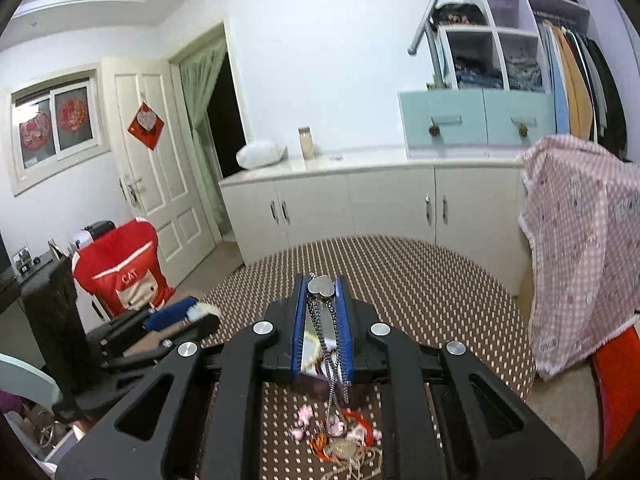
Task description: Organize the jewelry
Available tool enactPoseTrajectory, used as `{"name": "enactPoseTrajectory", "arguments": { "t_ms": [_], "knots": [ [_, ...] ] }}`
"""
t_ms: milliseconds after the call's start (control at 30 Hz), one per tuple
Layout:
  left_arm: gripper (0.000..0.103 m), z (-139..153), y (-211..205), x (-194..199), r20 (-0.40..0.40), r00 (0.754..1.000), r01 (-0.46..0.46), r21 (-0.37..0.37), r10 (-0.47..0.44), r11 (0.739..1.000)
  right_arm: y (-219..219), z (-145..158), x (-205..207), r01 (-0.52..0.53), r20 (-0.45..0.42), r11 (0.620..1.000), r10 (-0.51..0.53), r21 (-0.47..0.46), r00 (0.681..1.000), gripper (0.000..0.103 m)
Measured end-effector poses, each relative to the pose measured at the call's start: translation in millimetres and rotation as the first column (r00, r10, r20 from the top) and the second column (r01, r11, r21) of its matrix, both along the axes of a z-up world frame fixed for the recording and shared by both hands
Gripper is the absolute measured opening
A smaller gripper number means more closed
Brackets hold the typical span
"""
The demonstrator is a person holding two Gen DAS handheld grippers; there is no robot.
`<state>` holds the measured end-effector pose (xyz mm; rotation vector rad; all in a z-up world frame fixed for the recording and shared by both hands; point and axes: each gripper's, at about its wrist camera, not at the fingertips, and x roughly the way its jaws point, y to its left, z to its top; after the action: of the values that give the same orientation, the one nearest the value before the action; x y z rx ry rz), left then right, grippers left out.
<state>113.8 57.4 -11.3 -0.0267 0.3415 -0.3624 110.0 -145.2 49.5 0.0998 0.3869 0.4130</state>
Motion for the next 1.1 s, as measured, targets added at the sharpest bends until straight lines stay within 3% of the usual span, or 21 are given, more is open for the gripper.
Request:
{"name": "enactPoseTrajectory", "arguments": {
  "t_ms": [367, 667, 867, 1100],
  "knots": [
    [0.043, 31, -4, 8, 0.044, 0.999, 0.015, -0.002, -0.015, 1.0, 0, 45, 12, -0.002, 0.09, 1.0, 0.002, -0.005, 0.996, 0.013],
    [0.043, 43, -7, 25, 0.045, 0.999, 0.018, 0.013, -0.019, 1.0, 9, 53, 27, -0.035, 0.111, 0.999, 0.038, -0.021, 0.993, 0.013],
    [0.043, 28, -8, 40, -0.004, 1.0, 0.027, 0.01, -0.027, 1.0, 14, 21, 50, -0.05, 0.012, 0.999, 0.05, -0.017, 0.999, 0.013],
    [0.043, -5, -9, 54, -0.107, 0.994, 0.032, 0.012, -0.031, 0.999, 17, -41, 72, -0.06, -0.202, 0.998, 0.059, 0.0, 0.978, 0.013]
  ]
}}
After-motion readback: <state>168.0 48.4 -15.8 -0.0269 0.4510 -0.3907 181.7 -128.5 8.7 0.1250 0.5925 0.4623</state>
